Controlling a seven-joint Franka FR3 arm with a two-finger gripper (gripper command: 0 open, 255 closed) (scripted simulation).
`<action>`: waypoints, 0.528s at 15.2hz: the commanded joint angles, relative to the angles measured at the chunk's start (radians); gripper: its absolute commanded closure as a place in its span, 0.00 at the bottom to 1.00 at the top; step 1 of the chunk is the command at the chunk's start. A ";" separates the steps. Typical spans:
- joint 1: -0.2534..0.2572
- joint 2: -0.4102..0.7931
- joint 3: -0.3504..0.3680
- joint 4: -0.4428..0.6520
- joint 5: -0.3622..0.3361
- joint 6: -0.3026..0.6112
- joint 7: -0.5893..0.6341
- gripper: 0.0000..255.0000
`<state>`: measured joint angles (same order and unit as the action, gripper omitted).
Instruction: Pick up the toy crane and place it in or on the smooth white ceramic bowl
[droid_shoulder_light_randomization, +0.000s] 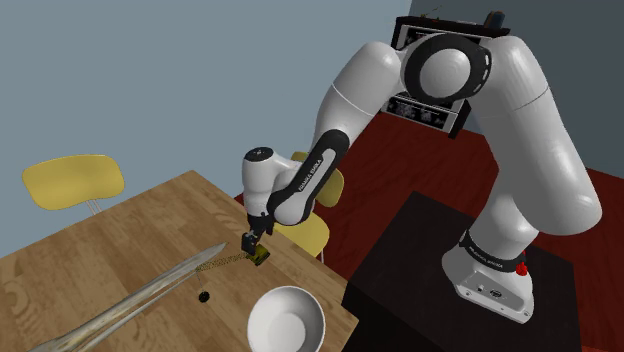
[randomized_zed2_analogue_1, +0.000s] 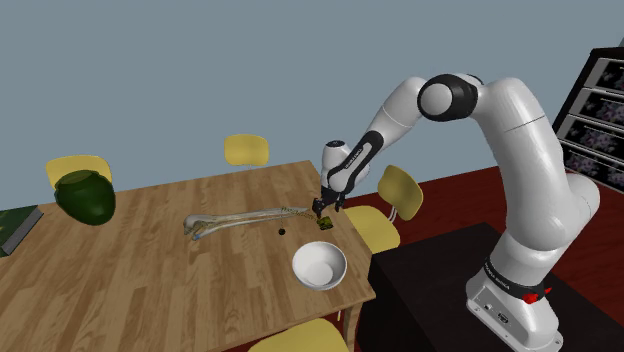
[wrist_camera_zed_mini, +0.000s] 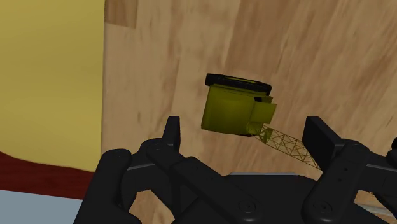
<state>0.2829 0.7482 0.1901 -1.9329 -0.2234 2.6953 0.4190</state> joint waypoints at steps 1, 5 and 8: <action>0.017 0.050 -0.009 0.049 -0.005 0.000 0.009 0.00; 0.028 0.102 -0.020 0.078 -0.012 0.024 0.014 0.00; 0.037 0.150 -0.030 0.106 -0.017 0.044 0.017 0.00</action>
<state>0.3155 0.8801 0.1633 -1.8400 -0.2386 2.7339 0.4342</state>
